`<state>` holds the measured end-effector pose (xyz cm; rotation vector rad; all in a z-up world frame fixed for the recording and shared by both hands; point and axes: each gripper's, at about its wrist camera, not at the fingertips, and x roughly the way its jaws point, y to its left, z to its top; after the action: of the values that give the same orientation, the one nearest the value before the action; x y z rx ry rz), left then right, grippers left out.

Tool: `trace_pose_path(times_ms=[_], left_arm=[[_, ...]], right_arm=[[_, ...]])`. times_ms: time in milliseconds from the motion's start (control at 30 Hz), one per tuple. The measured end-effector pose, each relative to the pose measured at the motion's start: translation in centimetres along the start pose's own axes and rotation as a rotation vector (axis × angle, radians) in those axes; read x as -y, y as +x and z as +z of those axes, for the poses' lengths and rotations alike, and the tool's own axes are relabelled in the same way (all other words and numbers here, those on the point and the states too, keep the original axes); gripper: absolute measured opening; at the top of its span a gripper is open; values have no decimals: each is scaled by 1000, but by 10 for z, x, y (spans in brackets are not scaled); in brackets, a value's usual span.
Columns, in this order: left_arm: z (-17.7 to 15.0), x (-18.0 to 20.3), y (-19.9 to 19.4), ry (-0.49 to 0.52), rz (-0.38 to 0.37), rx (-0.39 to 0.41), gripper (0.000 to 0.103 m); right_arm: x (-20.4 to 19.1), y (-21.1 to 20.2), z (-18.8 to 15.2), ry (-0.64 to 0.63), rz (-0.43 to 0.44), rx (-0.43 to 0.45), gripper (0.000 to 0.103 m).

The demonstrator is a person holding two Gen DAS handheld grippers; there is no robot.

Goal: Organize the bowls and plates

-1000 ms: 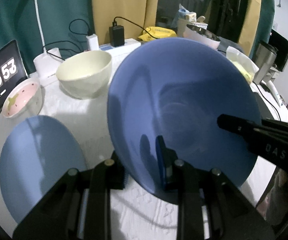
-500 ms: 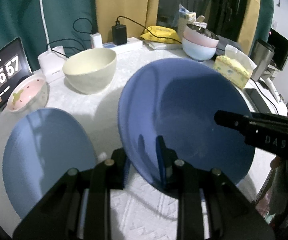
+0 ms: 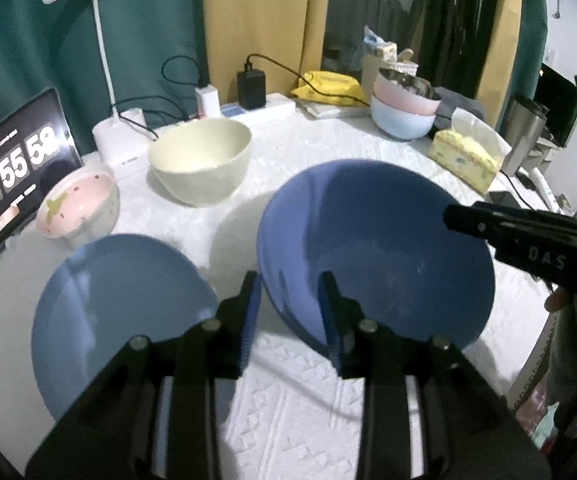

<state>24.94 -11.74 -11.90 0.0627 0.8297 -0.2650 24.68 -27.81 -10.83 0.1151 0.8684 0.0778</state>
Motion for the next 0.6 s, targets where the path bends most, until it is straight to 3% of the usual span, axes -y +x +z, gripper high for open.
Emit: trace_pose_path(times_ms=[133, 600], left_arm=[[6, -4, -10, -5, -10, 28, 46], [28, -28, -24, -51, 0, 74, 46]], right_arm=[[-3, -4, 5, -8, -4, 15, 41], [-22, -10, 28, -48, 6, 49, 41]])
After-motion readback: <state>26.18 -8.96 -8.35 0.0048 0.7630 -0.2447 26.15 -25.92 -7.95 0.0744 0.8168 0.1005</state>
